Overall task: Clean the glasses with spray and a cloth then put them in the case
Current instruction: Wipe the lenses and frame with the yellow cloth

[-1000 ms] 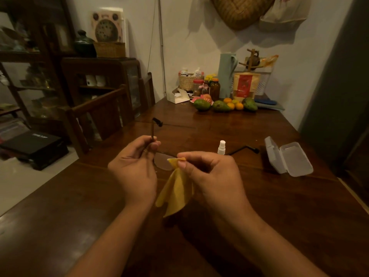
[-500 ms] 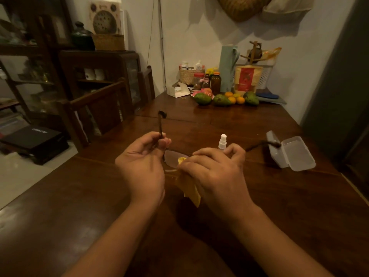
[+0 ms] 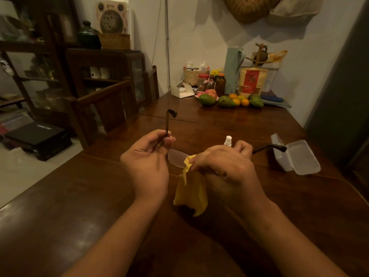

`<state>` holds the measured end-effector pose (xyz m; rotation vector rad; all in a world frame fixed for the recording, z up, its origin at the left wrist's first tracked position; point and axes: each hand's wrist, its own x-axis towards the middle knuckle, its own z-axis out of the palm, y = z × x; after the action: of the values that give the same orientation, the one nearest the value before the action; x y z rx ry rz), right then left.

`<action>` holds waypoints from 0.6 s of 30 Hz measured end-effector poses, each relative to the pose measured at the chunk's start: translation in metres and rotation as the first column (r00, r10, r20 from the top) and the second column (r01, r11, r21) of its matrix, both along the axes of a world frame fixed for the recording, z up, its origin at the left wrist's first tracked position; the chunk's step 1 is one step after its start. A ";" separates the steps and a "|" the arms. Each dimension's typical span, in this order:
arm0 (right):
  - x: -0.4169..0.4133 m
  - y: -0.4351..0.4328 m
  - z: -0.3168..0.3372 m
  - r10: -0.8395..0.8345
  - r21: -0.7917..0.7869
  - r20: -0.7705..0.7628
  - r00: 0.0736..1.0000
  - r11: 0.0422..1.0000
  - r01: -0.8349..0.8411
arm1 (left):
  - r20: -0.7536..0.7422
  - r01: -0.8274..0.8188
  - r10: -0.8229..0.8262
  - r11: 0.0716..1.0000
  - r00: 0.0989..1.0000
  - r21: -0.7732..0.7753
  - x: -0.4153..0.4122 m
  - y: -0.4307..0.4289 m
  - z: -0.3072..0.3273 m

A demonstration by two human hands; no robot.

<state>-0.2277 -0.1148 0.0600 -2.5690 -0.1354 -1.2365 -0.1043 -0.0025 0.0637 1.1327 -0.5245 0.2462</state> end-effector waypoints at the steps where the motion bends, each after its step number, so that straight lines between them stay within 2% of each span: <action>1: 0.001 0.002 0.000 -0.018 0.003 -0.006 1.000 1.000 0.018 | -0.006 0.008 -0.008 1.000 1.000 -0.005 0.000 0.000 0.000; 4: 0.004 0.010 0.001 -0.134 -0.120 -0.008 0.991 0.984 0.132 | -0.011 0.015 -0.015 1.000 1.000 0.004 -0.001 0.000 -0.001; 6: 0.005 0.015 -0.001 -0.135 -0.181 -0.051 0.989 0.976 0.124 | -0.018 0.022 -0.022 1.000 1.000 0.005 -0.001 -0.002 -0.003; 13: 0.000 0.006 -0.001 0.166 -0.170 -0.210 0.963 0.964 -0.204 | 0.007 -0.037 0.036 0.999 0.999 0.002 0.004 0.000 0.000; 15: -0.003 0.000 0.003 0.182 -0.186 -0.185 0.966 0.958 -0.217 | 0.020 -0.070 0.070 0.997 0.997 -0.026 0.006 0.002 0.002; 18: -0.008 -0.007 0.009 0.115 -0.239 -0.087 0.990 0.962 -0.133 | -0.004 -0.081 0.081 0.994 0.997 -0.073 0.010 0.005 0.003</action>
<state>-0.2352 -0.1220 0.0693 -2.7594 -0.4534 -1.1422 -0.0939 0.0022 0.0670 1.0842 -0.4651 0.3324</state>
